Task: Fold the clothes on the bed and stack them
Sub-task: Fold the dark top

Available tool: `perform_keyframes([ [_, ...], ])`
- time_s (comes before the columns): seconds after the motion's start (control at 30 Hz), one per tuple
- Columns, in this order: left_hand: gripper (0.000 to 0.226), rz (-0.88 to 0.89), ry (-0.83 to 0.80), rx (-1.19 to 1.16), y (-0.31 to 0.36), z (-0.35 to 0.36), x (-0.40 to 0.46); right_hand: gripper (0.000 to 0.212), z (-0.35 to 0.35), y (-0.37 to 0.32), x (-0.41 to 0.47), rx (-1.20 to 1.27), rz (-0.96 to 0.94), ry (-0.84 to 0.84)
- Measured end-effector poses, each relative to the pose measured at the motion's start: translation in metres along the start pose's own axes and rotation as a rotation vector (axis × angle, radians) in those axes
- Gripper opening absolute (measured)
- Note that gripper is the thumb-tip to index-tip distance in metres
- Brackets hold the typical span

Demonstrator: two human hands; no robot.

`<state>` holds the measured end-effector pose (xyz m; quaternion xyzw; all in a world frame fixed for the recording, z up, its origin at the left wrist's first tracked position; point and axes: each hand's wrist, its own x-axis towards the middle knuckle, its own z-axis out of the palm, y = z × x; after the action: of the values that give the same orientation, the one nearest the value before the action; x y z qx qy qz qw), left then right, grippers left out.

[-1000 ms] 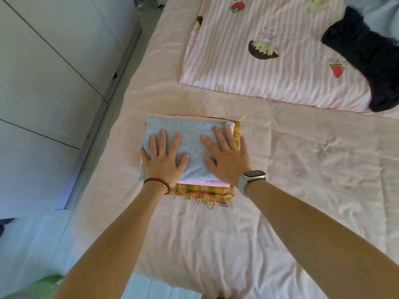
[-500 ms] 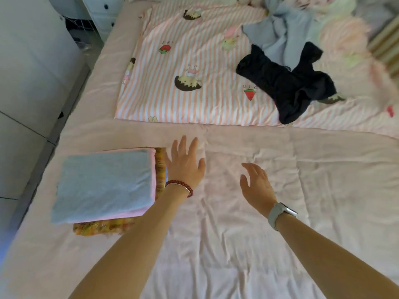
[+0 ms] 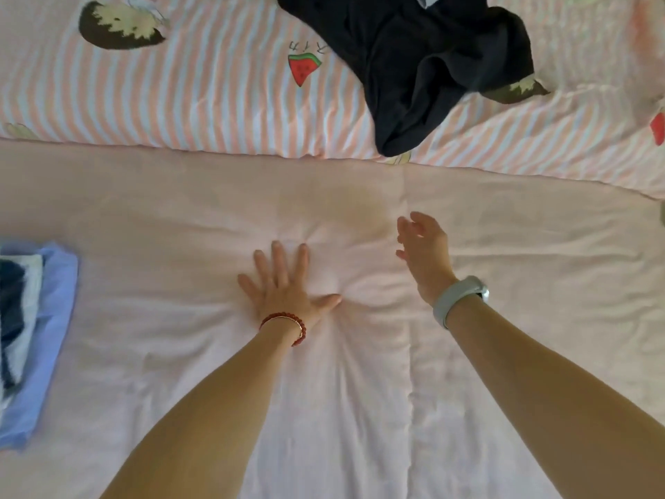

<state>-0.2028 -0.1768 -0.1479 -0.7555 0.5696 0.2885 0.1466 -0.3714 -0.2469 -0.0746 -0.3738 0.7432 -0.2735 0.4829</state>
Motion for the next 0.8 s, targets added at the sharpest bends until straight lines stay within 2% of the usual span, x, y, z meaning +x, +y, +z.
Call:
perform_keyframes([
  [0.2,0.105,-0.028,0.012,0.054,0.001,0.013,0.015,0.058,0.016,-0.054,0.070,0.290,0.123,-0.118],
  [0.3,0.105,-0.037,-0.007,0.062,0.002,0.013,0.017,0.028,0.033,-0.080,0.090,0.417,0.207,-0.100],
  [0.4,0.105,-0.042,-0.019,0.063,0.001,0.013,0.020,0.024,0.040,-0.086,0.101,0.572,0.258,0.021],
  [0.53,0.103,-0.027,-0.026,0.068,0.001,0.013,0.020,0.025,0.037,-0.062,0.089,0.401,0.114,0.076],
  [0.63,0.104,-0.014,-0.035,0.039,0.000,0.011,0.020,0.016,0.028,-0.039,0.056,0.266,-0.017,0.079],
  [0.8,0.098,0.020,-0.103,-0.001,-0.003,-0.006,0.014,0.014,0.007,-0.012,-0.014,0.227,-0.127,0.140],
])
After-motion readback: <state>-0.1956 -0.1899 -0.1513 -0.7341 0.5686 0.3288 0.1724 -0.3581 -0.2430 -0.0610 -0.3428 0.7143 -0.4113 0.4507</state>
